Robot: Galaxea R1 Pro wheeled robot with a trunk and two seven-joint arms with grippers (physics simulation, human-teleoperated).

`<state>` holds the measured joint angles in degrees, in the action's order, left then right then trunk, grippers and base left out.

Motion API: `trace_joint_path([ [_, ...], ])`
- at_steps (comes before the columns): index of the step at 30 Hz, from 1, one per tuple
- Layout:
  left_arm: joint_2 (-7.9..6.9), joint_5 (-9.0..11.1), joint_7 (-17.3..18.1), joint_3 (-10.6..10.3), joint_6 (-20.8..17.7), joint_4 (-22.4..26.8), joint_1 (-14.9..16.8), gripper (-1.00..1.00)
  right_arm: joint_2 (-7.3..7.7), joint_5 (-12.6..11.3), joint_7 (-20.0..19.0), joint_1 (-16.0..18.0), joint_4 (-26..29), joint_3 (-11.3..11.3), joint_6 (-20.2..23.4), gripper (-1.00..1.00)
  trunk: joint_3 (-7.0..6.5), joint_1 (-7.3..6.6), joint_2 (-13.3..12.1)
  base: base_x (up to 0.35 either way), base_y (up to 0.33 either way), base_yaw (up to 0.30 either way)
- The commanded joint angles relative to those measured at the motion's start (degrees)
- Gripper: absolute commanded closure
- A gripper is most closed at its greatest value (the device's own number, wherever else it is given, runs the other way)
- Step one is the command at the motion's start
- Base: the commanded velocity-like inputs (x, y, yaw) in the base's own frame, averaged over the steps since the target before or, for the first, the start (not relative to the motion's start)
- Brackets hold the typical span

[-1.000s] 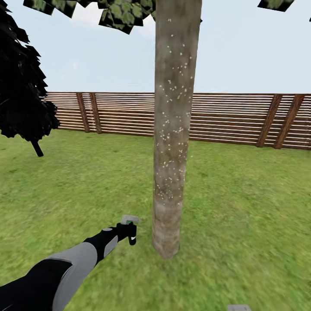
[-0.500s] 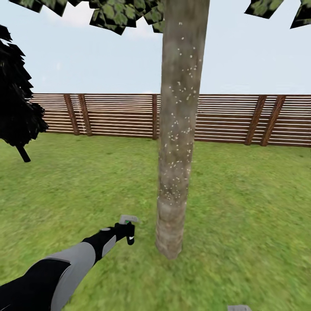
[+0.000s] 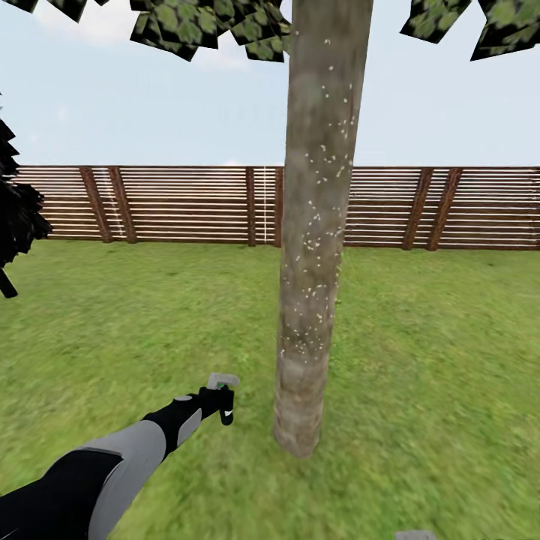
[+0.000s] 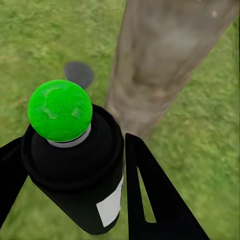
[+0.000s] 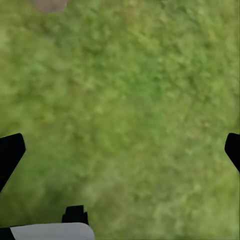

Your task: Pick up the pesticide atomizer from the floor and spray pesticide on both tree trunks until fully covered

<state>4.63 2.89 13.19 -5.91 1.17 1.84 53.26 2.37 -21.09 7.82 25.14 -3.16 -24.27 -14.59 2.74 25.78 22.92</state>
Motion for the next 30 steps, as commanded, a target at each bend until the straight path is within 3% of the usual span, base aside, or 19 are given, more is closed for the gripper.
trace_joint_path([
  [1, 0.01, 0.0, 0.0, 0.0, 0.0, 0.0, 0.0, 1.00, 0.00, 0.0, 0.0, 0.0, 0.0, 0.0, 0.0, -1.00, -0.05, 0.00, 0.0, 0.198, 0.335, -0.257],
  [18, 0.10, 0.0, 0.0, 0.0, 0.0, -0.1, 0.0, 1.00, 0.00, 0.0, 0.0, 0.0, 0.0, 0.0, 0.0, -1.00, -0.89, 0.00, 0.0, 0.051, 0.349, -0.263],
  [30, 0.11, 0.0, 0.1, -0.1, 0.0, -0.1, 0.0, 1.00, 0.00, 0.1, -0.1, 0.0, 0.0, -0.1, 0.1, -1.00, -0.60, 0.00, 0.0, 0.128, 0.350, -0.299],
])
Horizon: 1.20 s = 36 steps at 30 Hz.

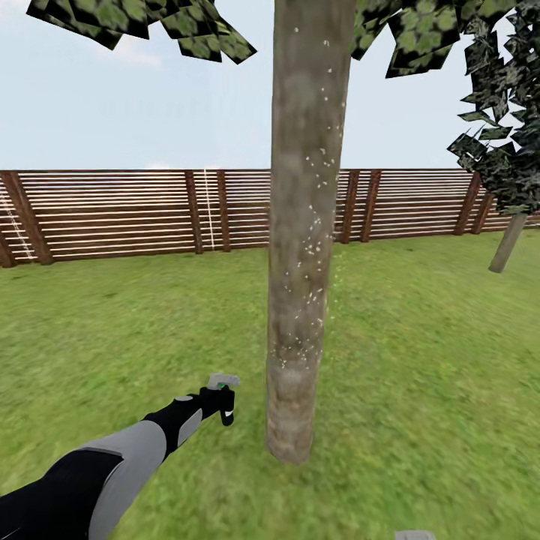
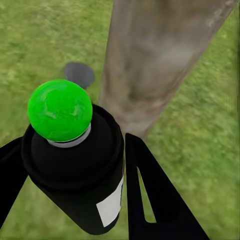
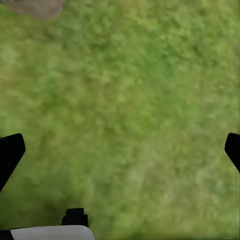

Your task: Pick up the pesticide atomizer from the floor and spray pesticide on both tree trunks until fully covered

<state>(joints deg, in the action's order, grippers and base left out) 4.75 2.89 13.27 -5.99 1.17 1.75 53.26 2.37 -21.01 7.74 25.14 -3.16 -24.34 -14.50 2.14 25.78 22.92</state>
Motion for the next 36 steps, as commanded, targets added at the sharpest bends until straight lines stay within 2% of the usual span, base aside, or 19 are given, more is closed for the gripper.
trace_joint_path([
  [1, 0.00, 0.0, 0.0, 0.0, 0.0, 0.0, 0.0, 1.00, 0.00, 0.0, 0.0, 0.0, 0.0, 0.0, 0.0, -1.00, 0.00, 0.00, 0.0, 0.130, 0.350, -0.300],
  [10, 0.00, 0.0, 0.0, 0.0, 0.0, 0.0, 0.0, 1.00, 0.00, 0.0, 0.0, 0.0, 0.0, 0.0, 0.0, -1.00, 0.00, 0.00, 0.0, 0.121, 0.350, -0.300],
  [30, 0.06, 0.1, 0.1, 0.0, 0.1, -0.1, -0.2, 1.00, 0.06, 0.0, 0.0, 0.0, 0.0, 0.0, 0.0, -1.00, 0.00, 0.00, 0.0, 0.003, 0.350, -0.300],
  [32, 0.23, 0.1, 2.5, 0.0, 0.1, -0.1, -0.9, 1.00, 0.08, 0.0, 0.0, 0.0, 0.0, 0.0, 0.0, -1.00, 0.00, 0.00, 0.0, 0.000, 0.350, -0.300],
  [36, 0.26, 0.1, 3.9, 0.0, 0.4, -0.1, -1.1, 1.00, 0.05, 0.0, 0.0, 0.0, 0.0, 0.0, 0.0, -1.00, 0.00, 0.00, 0.0, 0.000, 0.307, -0.254],
])
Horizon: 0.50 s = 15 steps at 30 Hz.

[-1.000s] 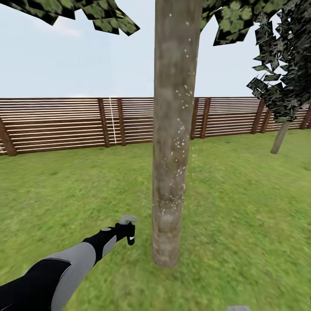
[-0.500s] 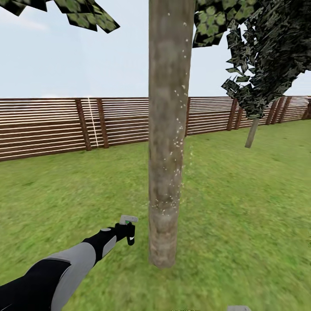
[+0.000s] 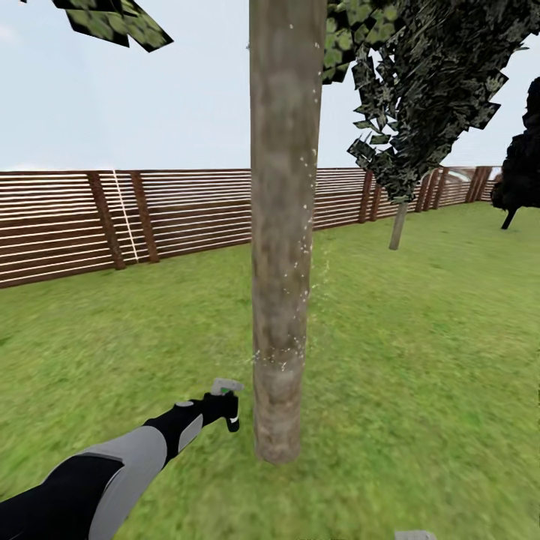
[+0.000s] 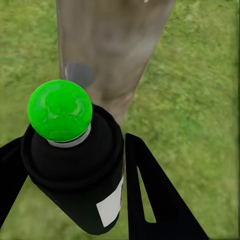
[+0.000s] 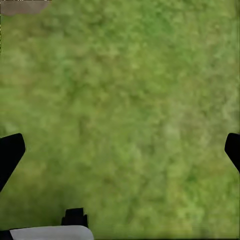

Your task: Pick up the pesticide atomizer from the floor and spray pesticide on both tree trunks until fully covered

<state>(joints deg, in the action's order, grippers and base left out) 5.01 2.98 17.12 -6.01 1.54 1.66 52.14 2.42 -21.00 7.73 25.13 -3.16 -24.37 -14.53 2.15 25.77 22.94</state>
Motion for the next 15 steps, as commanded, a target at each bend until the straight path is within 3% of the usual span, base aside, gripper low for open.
trace_joint_path([
  [1, 0.02, 0.0, 0.1, 0.0, 0.7, 0.0, 0.0, 1.00, 0.04, 0.0, 0.0, 0.0, 0.0, 0.0, 0.0, -1.00, 0.00, 0.01, 0.0, 0.000, 0.092, -0.068],
  [4, 0.02, 0.1, 0.1, 0.0, 1.3, 0.2, 0.0, 1.00, 0.25, 0.0, 0.3, 0.0, 3.0, 0.0, -0.1, -1.00, 0.00, 0.01, 0.0, 0.000, 0.028, -0.020],
  [6, 0.25, 0.3, 0.2, -0.4, -1.6, 2.3, 0.0, 1.00, 0.19, 0.0, 0.4, 0.1, 7.7, 0.0, 0.2, -1.00, 0.00, 0.01, 0.0, 0.000, 0.004, -0.003],
  [8, 0.40, 0.3, 0.3, -0.4, -9.9, 9.0, 0.0, 1.00, 0.12, 0.1, 0.4, 0.1, 8.6, -0.1, 0.3, -1.00, 0.00, 0.01, 0.0, 0.000, 0.001, -0.001],
  [10, 0.40, 0.4, 0.4, -0.3, -27.7, 24.5, 0.0, 1.00, 0.27, 0.2, 0.4, 0.2, 9.0, -0.1, 0.5, -1.00, 0.00, 0.01, 0.0, 0.000, 0.000, 0.000],
  [11, 0.39, 0.3, 0.4, -0.3, -32.2, 29.3, 0.0, 1.00, 0.33, 0.2, 0.4, 0.3, 9.0, -0.1, 0.5, -1.00, 0.00, 0.01, 0.0, 0.000, 0.000, 0.000],
  [13, 0.37, 0.3, 0.4, -0.5, -37.2, 33.8, 0.0, 1.00, 0.33, 0.2, 0.5, 0.3, 9.0, -0.1, 1.3, -1.00, 0.00, 0.01, 0.0, 0.000, 0.000, 0.000],
  [15, 0.36, 0.2, 0.5, -0.6, -38.7, 36.6, 0.0, 1.00, 0.56, 0.2, 0.5, 0.3, 8.6, 0.0, 2.1, -1.00, 0.00, 0.01, 0.0, 0.000, 0.000, 0.000],
])
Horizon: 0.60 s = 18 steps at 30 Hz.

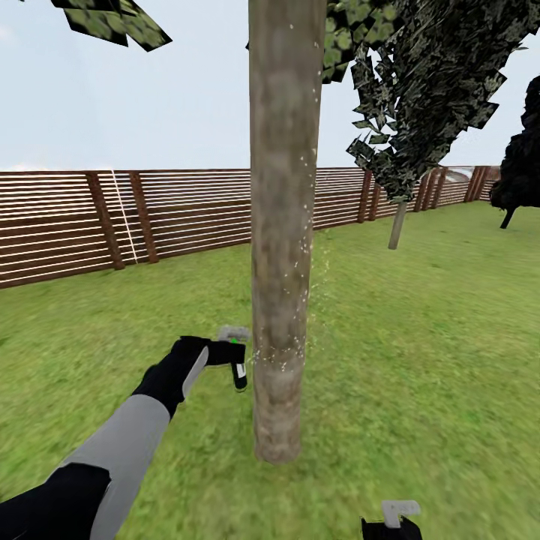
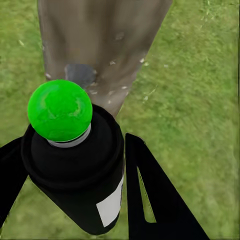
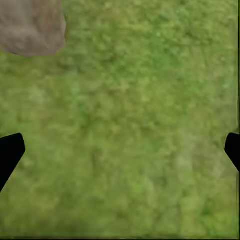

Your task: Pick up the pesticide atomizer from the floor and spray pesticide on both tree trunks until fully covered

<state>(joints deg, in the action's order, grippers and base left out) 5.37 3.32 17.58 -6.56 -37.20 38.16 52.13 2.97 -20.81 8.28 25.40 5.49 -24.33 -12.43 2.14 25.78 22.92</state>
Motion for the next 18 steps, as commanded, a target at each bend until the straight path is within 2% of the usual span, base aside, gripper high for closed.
trace_joint_path([
  [1, -0.05, -0.2, 0.0, 0.0, -1.4, 2.1, 0.0, 1.00, 0.07, 0.0, 0.0, 0.0, -1.0, 0.0, 0.1, -1.00, 0.01, 0.00, 0.0, 0.000, 0.000, 0.000],
  [3, -0.14, -0.2, 0.0, 0.0, -9.1, 8.5, 0.0, 1.00, 0.19, 0.0, 0.0, 0.0, -3.7, 0.1, 0.1, -1.00, 0.01, 0.00, 0.0, 0.000, 0.000, 0.000],
  [6, -0.18, -0.2, 0.0, 0.0, -17.0, 17.9, 0.0, 1.00, 0.27, -0.1, 0.0, -0.1, -5.3, 0.0, 0.1, -1.00, 0.01, 0.00, 0.0, 0.000, 0.000, 0.000],
  [9, -0.04, -0.2, 0.0, -0.1, -19.2, 22.4, 0.1, 1.00, 0.27, -0.1, 0.0, -0.1, -6.9, 0.0, 0.1, -1.00, 0.01, 0.00, 0.0, 0.000, 0.000, 0.000],
  [13, -0.01, -0.3, 0.1, 0.0, -19.9, 22.5, 4.2, 1.00, 0.23, -0.2, 0.0, -0.1, -7.2, 0.0, 0.1, -1.00, 0.01, 0.00, 0.0, 0.000, 0.000, 0.000],
  [14, -0.01, -0.3, 0.2, 0.0, -20.0, 21.2, 6.8, 1.00, 0.26, -0.2, 0.0, -0.1, -7.2, 0.0, 0.1, -1.00, 0.01, 0.00, 0.0, 0.000, 0.000, 0.000],
  [16, -0.04, -0.3, 0.2, 0.0, -20.2, 14.7, 14.1, 1.00, 0.25, -0.2, 0.0, -0.1, -7.2, 0.0, 0.1, -1.00, 0.01, 0.00, 0.0, 0.000, 0.000, 0.000],
  [18, -0.14, -0.3, 0.2, 0.0, -20.3, 11.0, 18.3, 1.00, 0.26, -0.2, 0.0, -0.1, -7.2, 0.0, 0.1, -1.00, 0.01, 0.00, 0.0, 0.000, 0.000, 0.000],
])
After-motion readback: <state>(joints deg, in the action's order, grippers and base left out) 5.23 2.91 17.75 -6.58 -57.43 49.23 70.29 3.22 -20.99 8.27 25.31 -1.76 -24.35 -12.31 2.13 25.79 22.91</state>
